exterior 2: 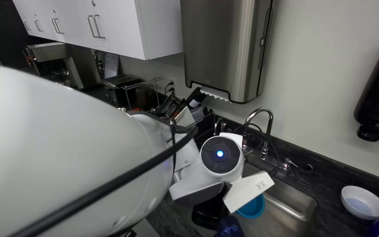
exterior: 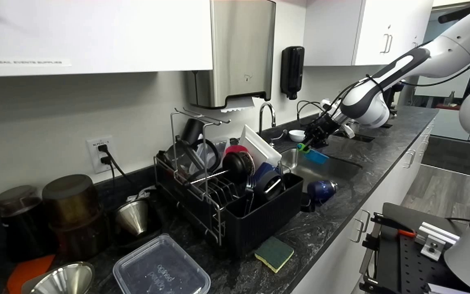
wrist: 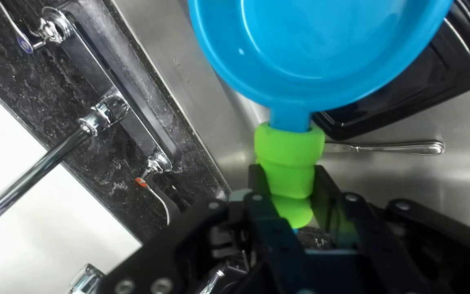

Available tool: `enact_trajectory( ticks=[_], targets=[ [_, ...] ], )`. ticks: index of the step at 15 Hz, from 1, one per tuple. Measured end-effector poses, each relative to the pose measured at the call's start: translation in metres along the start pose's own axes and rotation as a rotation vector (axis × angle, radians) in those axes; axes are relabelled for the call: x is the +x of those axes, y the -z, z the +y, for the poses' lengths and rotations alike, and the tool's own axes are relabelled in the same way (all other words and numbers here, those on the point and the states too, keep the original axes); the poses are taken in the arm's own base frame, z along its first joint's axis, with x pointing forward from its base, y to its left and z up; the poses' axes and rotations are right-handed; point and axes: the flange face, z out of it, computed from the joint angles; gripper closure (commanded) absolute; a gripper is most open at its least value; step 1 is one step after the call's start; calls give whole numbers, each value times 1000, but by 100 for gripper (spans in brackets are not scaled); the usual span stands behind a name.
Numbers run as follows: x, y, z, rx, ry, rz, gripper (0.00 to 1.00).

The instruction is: Take the straw out of the sink and put it in the cutlery compartment, pick the lid on the tray, place it on the cup in the sink, lift the cup, drop it in the sink then move the pan in the sink to the left

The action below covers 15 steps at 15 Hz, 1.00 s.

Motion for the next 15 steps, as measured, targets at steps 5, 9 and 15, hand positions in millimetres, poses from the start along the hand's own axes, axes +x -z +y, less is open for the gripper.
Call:
enact_trajectory(
  ticks=[5, 9, 15],
  targets=[
    [25, 4, -7, -13, 67, -26, 92],
    [46, 7, -12, -26, 113, -44, 92],
    [67, 12, -26, -4, 182, -76, 92]
  ],
)
